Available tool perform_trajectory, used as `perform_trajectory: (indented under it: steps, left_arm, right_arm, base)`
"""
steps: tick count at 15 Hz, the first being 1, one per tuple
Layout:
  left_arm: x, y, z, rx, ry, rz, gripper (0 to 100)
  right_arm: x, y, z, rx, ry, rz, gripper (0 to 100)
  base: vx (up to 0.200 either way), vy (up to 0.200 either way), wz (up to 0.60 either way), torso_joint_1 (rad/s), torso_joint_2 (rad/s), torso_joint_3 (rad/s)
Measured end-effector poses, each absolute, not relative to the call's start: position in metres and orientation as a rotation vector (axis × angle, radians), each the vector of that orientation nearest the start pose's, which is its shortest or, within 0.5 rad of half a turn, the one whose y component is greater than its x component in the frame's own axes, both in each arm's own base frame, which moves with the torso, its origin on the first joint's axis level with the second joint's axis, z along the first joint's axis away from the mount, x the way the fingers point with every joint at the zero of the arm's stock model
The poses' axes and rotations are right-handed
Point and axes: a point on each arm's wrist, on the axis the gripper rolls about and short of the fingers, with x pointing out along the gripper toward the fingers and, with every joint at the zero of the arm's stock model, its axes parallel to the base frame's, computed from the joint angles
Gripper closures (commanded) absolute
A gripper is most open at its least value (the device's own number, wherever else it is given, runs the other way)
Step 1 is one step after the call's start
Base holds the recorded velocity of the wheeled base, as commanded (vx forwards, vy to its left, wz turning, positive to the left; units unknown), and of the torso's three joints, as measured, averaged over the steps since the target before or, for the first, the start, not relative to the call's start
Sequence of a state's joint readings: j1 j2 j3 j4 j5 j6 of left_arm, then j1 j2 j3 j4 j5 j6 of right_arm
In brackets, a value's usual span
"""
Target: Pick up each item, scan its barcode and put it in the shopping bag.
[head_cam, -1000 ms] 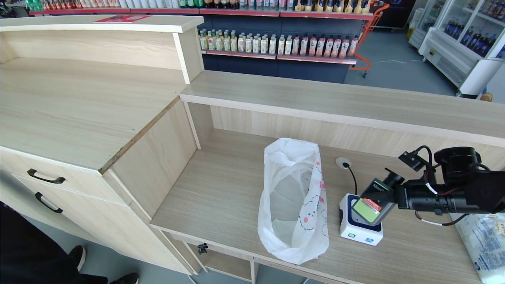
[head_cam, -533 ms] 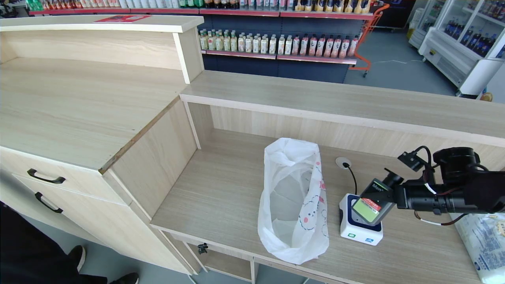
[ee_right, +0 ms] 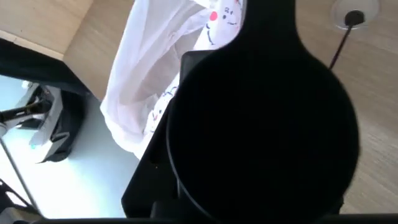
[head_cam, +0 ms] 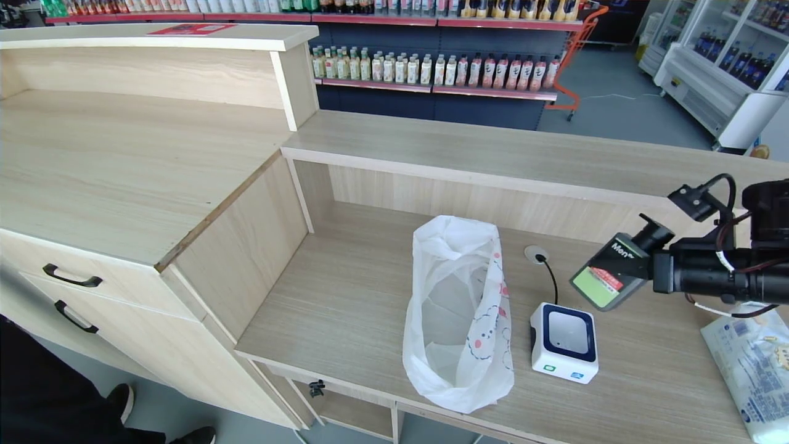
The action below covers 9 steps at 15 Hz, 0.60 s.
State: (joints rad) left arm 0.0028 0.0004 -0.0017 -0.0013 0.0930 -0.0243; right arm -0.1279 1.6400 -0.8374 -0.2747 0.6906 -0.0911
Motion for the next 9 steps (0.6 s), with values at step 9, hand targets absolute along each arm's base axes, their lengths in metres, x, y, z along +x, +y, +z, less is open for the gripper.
perform_trajectory:
  steps: [9]
  left_arm:
    - [-0.023,0.002,0.076,-0.024,-0.004,0.095,0]
  right_arm:
    - [0.217,-0.010,0.211,-0.210,0.541,0.043,100]
  base:
    - [0.000,0.000,0.00,0.000,0.00,0.000]
